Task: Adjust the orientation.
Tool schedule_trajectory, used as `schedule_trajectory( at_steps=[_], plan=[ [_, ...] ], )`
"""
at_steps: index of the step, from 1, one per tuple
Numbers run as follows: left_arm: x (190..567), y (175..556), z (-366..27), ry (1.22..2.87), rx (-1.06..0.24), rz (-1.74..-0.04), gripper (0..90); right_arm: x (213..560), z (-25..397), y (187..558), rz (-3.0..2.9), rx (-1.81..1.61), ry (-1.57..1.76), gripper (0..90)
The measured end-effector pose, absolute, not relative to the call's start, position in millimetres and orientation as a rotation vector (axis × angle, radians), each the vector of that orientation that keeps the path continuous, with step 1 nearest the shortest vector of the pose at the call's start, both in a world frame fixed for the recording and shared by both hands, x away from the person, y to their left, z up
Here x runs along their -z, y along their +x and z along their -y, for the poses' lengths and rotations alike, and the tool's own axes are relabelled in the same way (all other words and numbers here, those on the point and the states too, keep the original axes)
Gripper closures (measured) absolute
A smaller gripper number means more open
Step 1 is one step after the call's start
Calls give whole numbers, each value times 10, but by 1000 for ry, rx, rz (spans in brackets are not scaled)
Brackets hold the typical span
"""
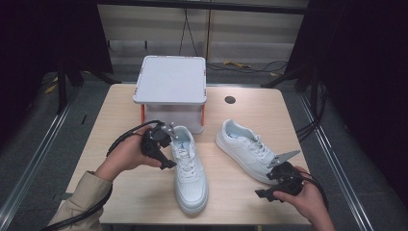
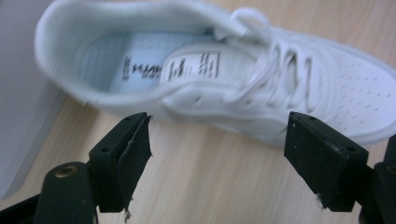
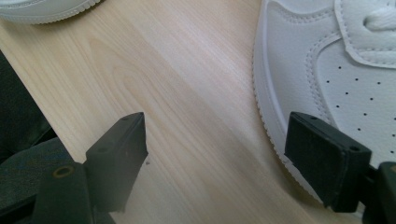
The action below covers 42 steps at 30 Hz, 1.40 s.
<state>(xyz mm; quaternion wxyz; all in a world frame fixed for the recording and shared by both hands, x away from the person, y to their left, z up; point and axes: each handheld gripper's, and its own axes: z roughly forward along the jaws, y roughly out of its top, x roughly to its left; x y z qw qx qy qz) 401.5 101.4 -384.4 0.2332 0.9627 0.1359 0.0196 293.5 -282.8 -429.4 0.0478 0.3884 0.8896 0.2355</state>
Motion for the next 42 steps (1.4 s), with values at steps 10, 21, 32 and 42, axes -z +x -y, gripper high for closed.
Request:
schedule_trajectory(
  at_steps=[10, 21, 32, 42],
  plan=[
    [3840, 4105, -778, 2679, -56, -302, 239, 4308, 2822, 2938, -2722, -718, 1188, 205],
    [3937, 4204, -718, 2700, -29, -230, 255, 4335, 2781, 2945, -2743, -704, 1181, 208],
    [3974, 4194, -763, 2692, -8, -174, 264, 4345, 2777, 2950, -2742, -700, 1186, 222],
    [3941, 4086, -818, 2763, 10, -126, 365, 4359, 2770, 2953, -2746, -695, 1190, 223]
  ],
)
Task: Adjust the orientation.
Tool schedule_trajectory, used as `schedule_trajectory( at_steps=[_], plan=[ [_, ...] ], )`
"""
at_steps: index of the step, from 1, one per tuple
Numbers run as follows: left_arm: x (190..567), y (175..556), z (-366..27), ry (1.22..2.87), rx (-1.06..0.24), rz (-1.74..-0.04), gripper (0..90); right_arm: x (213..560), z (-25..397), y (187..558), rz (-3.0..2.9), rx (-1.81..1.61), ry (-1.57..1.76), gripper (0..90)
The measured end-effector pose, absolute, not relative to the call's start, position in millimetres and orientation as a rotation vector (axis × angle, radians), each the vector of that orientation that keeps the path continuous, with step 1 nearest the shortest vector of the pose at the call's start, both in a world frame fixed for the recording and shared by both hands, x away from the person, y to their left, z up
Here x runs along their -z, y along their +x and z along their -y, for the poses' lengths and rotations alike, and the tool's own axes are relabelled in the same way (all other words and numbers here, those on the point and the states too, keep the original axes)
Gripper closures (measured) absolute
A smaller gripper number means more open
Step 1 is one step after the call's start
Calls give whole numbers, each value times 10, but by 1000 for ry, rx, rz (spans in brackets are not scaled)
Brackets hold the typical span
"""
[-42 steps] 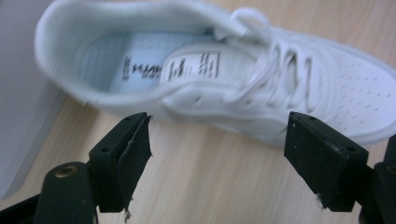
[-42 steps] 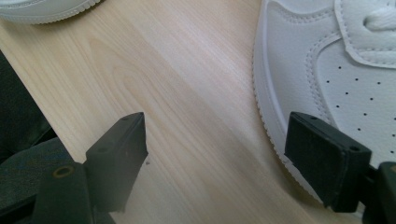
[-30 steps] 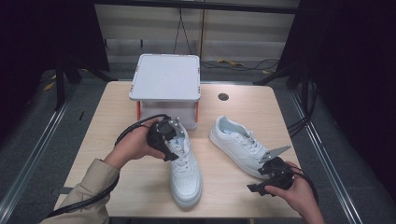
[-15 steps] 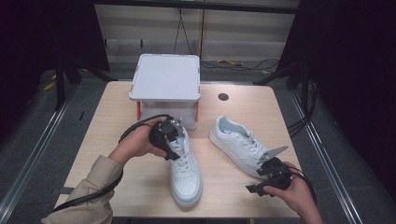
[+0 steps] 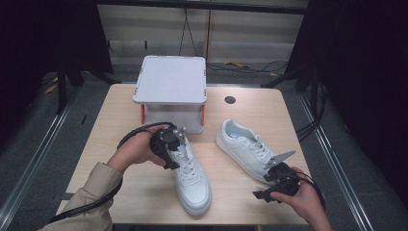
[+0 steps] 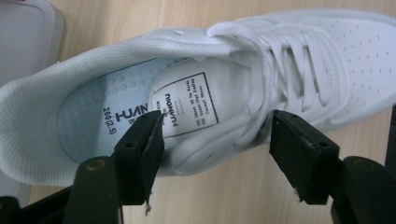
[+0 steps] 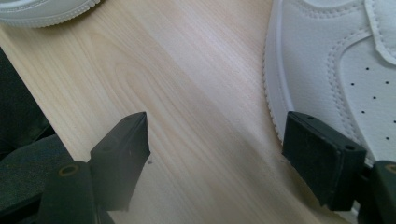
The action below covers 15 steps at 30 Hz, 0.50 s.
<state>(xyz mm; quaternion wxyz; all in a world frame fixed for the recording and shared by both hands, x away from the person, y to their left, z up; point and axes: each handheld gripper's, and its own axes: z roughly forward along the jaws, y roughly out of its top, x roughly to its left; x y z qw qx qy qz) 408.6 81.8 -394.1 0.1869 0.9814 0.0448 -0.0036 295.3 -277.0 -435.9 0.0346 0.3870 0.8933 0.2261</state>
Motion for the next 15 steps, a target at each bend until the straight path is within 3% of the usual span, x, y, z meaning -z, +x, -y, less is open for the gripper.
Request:
schedule_trajectory(
  at_steps=[15],
  plan=[
    [3965, 4129, -821, 2755, 39, -144, 428, 4386, 2739, 2961, -2761, -683, 1182, 228]
  ],
)
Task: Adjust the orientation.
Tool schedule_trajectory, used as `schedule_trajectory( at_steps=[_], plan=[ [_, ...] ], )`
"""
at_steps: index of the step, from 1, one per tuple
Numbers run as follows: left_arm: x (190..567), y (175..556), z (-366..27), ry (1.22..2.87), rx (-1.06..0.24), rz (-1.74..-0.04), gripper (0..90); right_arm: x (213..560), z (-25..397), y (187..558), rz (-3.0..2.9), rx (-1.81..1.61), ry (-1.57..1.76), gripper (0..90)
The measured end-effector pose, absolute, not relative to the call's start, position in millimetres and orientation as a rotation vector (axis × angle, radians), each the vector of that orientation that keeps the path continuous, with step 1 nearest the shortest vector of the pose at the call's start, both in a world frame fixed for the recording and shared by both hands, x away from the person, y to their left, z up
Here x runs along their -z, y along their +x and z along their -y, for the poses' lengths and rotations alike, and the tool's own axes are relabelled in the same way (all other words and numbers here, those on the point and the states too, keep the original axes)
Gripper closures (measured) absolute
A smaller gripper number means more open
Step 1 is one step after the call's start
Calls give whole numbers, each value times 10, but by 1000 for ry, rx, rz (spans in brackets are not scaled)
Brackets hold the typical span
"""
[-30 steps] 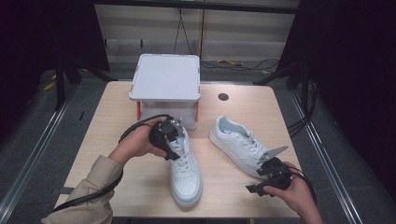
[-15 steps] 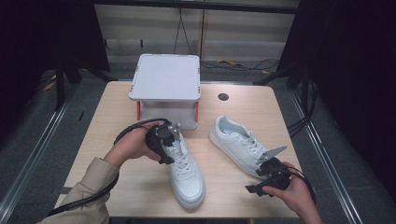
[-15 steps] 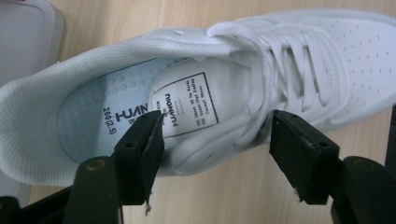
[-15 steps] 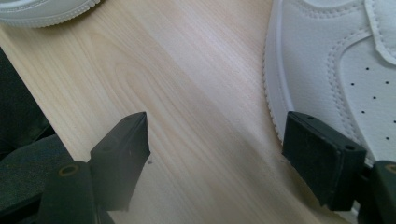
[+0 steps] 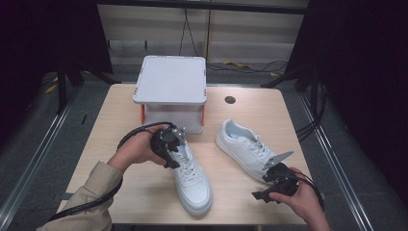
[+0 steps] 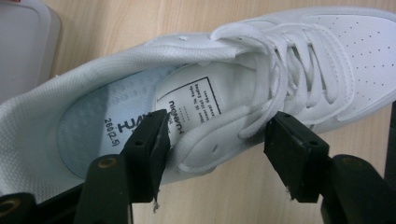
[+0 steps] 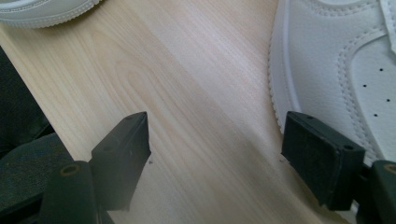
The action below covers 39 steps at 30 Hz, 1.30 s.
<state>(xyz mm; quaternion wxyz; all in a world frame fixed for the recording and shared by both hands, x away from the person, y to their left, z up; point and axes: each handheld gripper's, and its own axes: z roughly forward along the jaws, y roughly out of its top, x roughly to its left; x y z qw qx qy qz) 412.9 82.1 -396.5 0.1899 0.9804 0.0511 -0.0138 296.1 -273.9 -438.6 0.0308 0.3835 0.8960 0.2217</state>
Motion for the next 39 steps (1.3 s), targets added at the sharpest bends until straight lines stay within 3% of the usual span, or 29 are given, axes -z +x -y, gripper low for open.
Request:
schedule_trajectory(
  at_steps=[3, 12, 14, 18, 19, 20, 27, 31, 39],
  plan=[
    [3914, 4140, -846, 2767, 29, -203, 593, 4399, 2737, 2965, -2764, -682, 1178, 230],
    [3872, 4016, -1049, 2795, 93, -402, 743, 4398, 2747, 2962, -2761, -682, 1192, 233],
    [3879, 3944, -1128, 2793, 81, -368, 741, 4392, 2737, 2962, -2761, -683, 1185, 233],
    [3912, 3930, -1191, 2776, 57, -327, 647, 4383, 2724, 2964, -2759, -685, 1180, 233],
    [3971, 3925, -1189, 2808, 29, -299, 549, 4389, 2711, 2967, -2764, -686, 1165, 233],
    [3971, 3925, -1189, 2808, 29, -299, 505, 4386, 2699, 2963, -2766, -681, 1177, 233],
    [4183, 4025, -1174, 2905, 53, -281, 438, 4403, 2694, 2965, -2774, -677, 1177, 234],
    [4296, 4036, -1146, 2907, 99, -308, 601, 4417, 2704, 2972, -2779, -677, 1175, 233],
    [4232, 3902, -1171, 2856, 95, -348, 724, 4419, 2693, 2980, -2777, -682, 1165, 235]
  ],
)
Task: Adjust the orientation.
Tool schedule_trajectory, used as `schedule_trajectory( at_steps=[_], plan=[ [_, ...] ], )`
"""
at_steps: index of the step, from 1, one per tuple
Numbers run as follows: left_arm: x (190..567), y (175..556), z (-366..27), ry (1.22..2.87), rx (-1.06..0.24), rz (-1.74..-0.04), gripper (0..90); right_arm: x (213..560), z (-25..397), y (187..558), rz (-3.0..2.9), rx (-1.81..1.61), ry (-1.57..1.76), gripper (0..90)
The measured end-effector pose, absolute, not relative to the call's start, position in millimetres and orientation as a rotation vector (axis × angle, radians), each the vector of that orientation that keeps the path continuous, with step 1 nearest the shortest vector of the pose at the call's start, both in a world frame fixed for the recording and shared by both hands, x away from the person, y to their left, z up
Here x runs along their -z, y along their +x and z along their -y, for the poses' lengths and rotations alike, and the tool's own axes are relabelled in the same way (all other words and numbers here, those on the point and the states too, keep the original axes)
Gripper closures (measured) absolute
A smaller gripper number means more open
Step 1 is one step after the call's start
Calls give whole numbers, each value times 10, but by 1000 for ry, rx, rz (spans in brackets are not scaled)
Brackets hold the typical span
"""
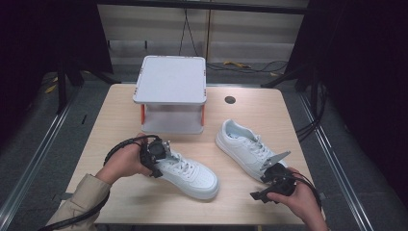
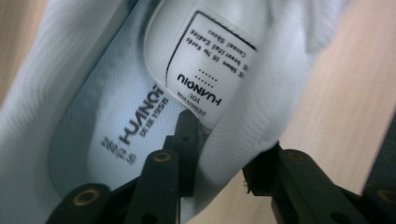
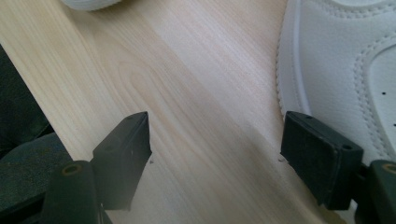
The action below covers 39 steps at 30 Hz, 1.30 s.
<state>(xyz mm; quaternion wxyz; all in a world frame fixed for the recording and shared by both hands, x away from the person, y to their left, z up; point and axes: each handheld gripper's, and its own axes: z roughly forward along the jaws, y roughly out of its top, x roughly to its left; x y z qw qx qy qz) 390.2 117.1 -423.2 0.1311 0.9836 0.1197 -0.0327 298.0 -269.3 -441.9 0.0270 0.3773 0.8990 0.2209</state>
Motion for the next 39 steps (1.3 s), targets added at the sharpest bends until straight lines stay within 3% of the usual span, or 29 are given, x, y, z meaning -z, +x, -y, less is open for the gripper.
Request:
schedule_trajectory(
  at_steps=[7, 11, 15, 19, 24, 34, 36, 39],
  plan=[
    [3976, 3922, -1225, 2770, 48, -411, 794, 4396, 2686, 2969, -2774, -697, 1166, 237],
    [3834, 4030, -1371, 2698, -39, -594, 802, 4378, 2697, 2969, -2767, -706, 1166, 237],
    [3995, 4015, -1376, 2732, -79, -652, 796, 4388, 2680, 2980, -2772, -706, 1158, 237],
    [4231, 3913, -1360, 2728, 31, -682, 783, 4418, 2657, 2988, -2786, -692, 1162, 237],
    [4288, 3859, -1351, 2752, 24, -654, 776, 4430, 2635, 2993, -2793, -696, 1156, 237],
    [4019, 3921, -1535, 2740, 61, -720, 623, 4414, 2645, 2983, -2784, -704, 1159, 236],
    [3841, 3982, -1608, 2693, 5, -754, 585, 4400, 2644, 2976, -2781, -707, 1162, 236],
    [3726, 4040, -1646, 2708, -74, -778, 608, 4397, 2631, 2975, -2784, -707, 1153, 236]
  ],
)
